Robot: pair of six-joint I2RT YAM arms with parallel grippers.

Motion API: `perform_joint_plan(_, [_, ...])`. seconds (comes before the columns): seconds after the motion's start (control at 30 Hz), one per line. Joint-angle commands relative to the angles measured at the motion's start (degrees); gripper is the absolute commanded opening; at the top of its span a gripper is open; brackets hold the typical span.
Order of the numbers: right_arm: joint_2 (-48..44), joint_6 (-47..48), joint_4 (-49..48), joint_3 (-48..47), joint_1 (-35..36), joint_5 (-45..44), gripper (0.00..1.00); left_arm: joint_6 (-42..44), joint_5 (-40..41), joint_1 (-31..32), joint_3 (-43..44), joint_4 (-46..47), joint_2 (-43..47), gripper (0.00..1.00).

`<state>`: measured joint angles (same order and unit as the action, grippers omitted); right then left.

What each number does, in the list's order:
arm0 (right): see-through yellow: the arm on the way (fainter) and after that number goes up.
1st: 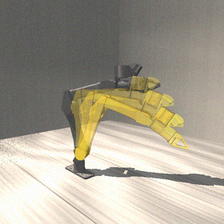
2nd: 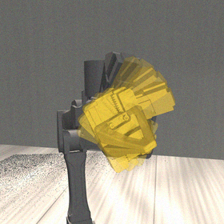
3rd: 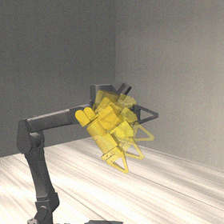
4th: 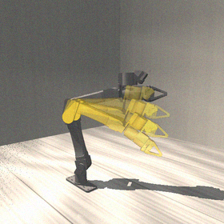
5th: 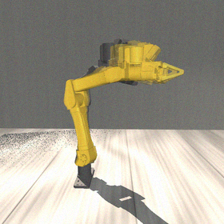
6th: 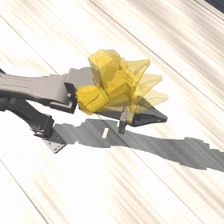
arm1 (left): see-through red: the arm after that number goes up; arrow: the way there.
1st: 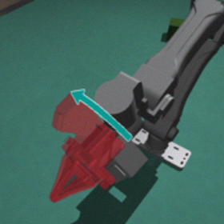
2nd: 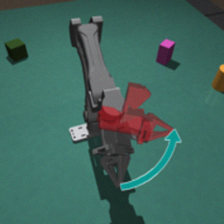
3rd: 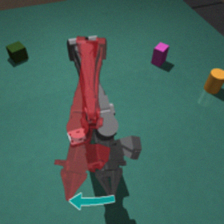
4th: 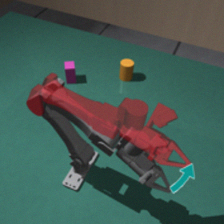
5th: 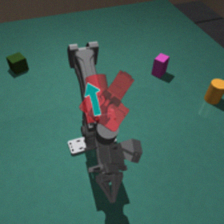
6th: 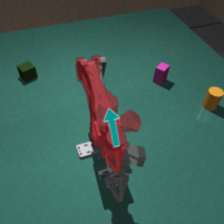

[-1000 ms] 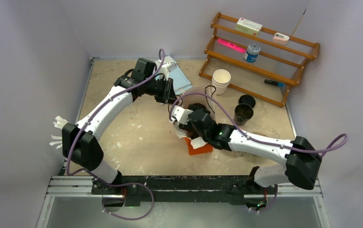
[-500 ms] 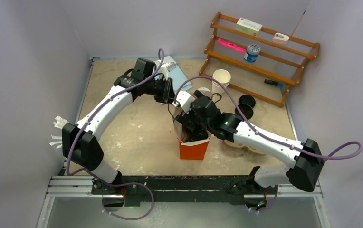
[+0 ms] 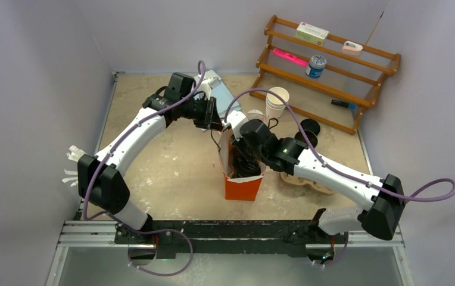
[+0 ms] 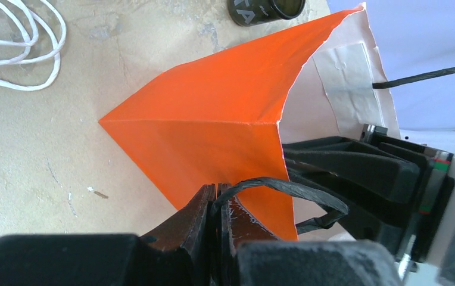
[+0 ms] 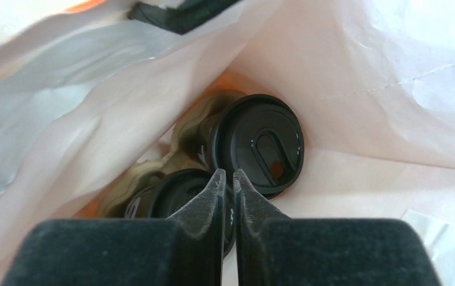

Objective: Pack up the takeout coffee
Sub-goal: Adjust the coffee cup in the cup tray.

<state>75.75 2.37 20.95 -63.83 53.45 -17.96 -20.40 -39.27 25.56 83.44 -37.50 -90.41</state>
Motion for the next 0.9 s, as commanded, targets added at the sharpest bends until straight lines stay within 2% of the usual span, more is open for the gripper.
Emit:
perform_joint_plan(0.0, [-0.04,-7.49,8.29,-6.44,-0.11,5.19,0.04,-0.43,-0.92,-0.34,-0.55,1.80,2.63,0.06])
perform_joint_plan(0.03, [0.22,-8.76,10.19,-7.39,-0.11,6.38,0.00,-0.49,-0.95,-0.34,-0.62,1.81,2.69,0.06])
perform_joint_plan(0.17, [1.11,-9.98,15.00,-10.03,-0.15,10.18,0.00,-0.84,-0.99,-0.34,-0.66,2.07,2.78,0.06])
perform_joint_plan(0.33, [1.63,-12.39,19.24,-10.20,-0.16,6.59,0.00,-0.56,-1.99,-0.36,0.08,1.12,2.83,0.06])
perform_joint_plan(0.53, [1.79,-14.43,27.23,-10.86,-0.01,7.69,0.00,7.32,-1.65,-0.30,5.63,-13.95,2.46,0.06])
perform_joint_plan(0.7, [-1.91,-14.67,30.06,-8.53,0.42,10.20,0.00,6.99,-2.55,0.59,3.98,-17.96,5.85,0.06])
perform_joint_plan(0.87, [-1.84,-16.23,35.18,-10.67,4.39,11.87,0.00,8.56,-3.70,3.43,4.10,-21.90,6.17,0.06])
